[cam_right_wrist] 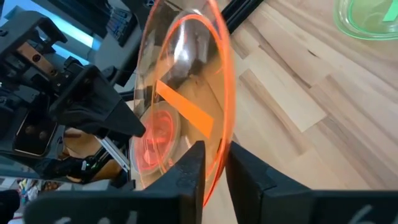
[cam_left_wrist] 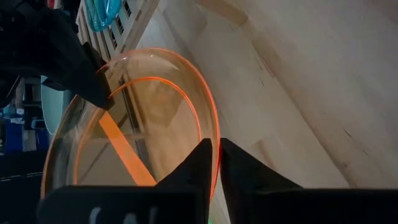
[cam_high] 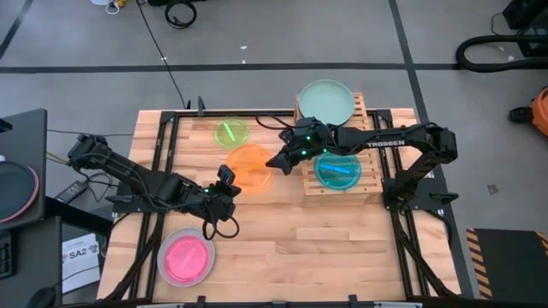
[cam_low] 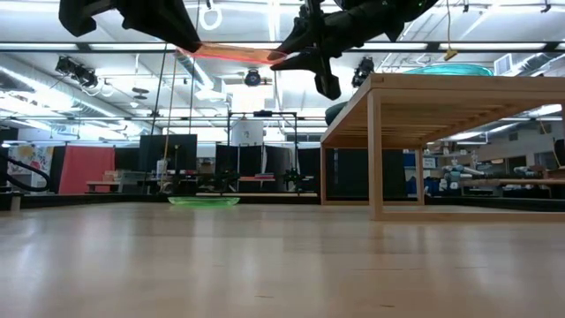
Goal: Place and stack plates onto a shelf
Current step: Stack the light orange plate on top of the light blue plate on the shelf
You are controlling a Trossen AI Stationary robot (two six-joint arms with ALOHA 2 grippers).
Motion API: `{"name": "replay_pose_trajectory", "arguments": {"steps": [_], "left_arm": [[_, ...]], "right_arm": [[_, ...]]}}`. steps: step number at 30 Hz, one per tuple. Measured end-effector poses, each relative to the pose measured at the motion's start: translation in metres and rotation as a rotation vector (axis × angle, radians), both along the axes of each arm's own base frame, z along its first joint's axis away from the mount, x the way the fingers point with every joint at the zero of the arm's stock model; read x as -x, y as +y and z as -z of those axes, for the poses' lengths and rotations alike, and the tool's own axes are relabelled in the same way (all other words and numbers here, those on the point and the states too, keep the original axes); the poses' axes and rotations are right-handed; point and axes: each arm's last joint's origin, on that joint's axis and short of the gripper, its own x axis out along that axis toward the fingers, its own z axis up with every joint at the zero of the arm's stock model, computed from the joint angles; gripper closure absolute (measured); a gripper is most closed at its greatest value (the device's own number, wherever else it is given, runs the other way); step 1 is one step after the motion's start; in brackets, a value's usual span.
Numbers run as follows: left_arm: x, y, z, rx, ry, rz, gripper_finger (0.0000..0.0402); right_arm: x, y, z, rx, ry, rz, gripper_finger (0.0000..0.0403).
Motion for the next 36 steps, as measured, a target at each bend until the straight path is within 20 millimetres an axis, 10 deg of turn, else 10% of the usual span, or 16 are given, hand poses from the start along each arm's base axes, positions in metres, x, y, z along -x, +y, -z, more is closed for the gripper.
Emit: {"name": "replay_pose_trajectory", "arguments": {"steps": [23,36], "left_arm": [[0.000,0.000,0.000,0.048,-0.024,-0.037,0.0271],[0.000,-0.005,0.002,0.315,-0.024,-0.060,0.0271]], "right_arm": [[0.000,-0.006,-0.002,0.099,-0.024,0.045,0.0389],[0.006,-0.053,-0.020,0.155,-0.207,0.154,0.0390]]}}
